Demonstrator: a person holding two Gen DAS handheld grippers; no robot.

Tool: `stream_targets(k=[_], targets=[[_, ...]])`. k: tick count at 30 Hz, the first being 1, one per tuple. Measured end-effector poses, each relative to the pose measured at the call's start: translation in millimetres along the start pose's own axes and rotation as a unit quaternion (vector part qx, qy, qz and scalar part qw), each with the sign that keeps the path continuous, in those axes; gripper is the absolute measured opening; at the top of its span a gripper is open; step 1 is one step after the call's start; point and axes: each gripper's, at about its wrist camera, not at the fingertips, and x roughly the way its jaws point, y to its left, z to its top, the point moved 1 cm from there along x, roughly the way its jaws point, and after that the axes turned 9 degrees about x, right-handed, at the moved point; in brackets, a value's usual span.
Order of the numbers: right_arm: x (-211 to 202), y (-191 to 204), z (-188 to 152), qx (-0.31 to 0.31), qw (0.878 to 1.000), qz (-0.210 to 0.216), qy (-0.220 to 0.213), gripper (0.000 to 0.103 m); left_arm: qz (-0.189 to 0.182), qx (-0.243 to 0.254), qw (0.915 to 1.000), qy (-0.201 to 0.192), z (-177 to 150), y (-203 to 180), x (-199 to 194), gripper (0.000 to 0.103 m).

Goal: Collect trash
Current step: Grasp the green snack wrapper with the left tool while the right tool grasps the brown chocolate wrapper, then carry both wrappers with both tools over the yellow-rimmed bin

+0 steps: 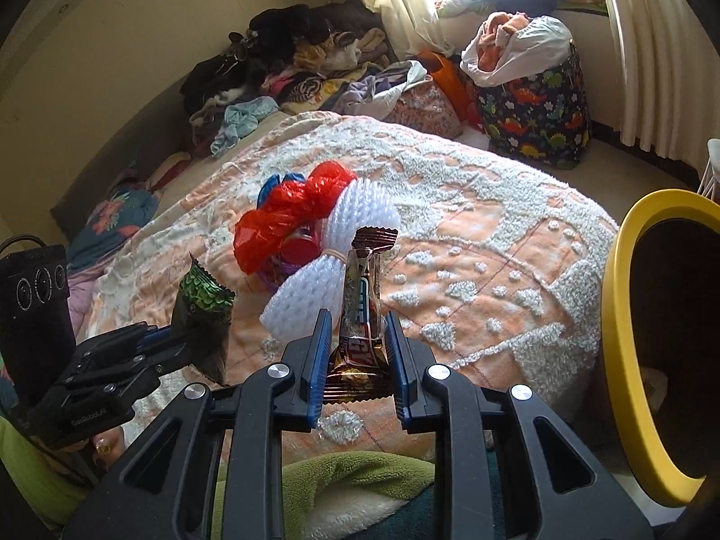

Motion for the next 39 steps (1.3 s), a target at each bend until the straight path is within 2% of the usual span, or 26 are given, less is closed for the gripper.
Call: stream_targets(k=[15,39], targets=[[-29,-5,13,0.007,0.999,0.001,-0.043,0.023,0.001,0.006,0.9995,-0.03,33,-18,3,0.017],[-63,-21,31,0.022,0.995,-0.016,-0.094,0.023,-0.005,0.03,0.9978,-0.058,64,-46,3,0.017]])
